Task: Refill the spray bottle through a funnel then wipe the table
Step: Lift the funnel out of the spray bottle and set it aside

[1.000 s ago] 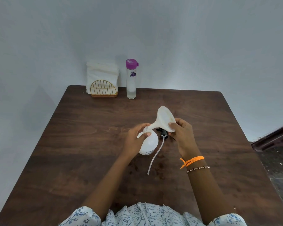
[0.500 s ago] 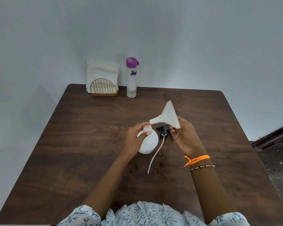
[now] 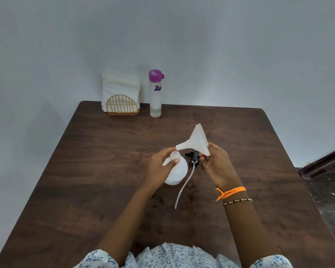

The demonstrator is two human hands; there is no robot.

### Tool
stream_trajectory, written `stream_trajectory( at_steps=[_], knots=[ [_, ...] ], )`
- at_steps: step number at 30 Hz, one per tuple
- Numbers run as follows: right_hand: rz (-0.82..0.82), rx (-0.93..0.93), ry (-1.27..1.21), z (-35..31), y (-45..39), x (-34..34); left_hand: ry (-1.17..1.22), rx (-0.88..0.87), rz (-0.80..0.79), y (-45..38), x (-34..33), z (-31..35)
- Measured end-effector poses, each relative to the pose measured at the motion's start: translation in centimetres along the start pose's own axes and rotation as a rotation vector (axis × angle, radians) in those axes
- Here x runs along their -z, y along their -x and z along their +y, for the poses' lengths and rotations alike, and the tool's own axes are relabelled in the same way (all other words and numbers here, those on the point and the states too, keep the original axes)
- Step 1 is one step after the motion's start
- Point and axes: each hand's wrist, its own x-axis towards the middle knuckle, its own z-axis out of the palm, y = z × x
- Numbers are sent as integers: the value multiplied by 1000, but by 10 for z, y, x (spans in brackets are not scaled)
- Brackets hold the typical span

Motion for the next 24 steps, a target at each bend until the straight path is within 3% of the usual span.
stream_trajectory(
  at_steps=[10,24],
  knots=[
    [26,77,40,-10,-43,-9,72,71,22,-26,5,24],
    [331,299,696,0,-207,-20,-10,205,67,-138,-1,12]
  ],
)
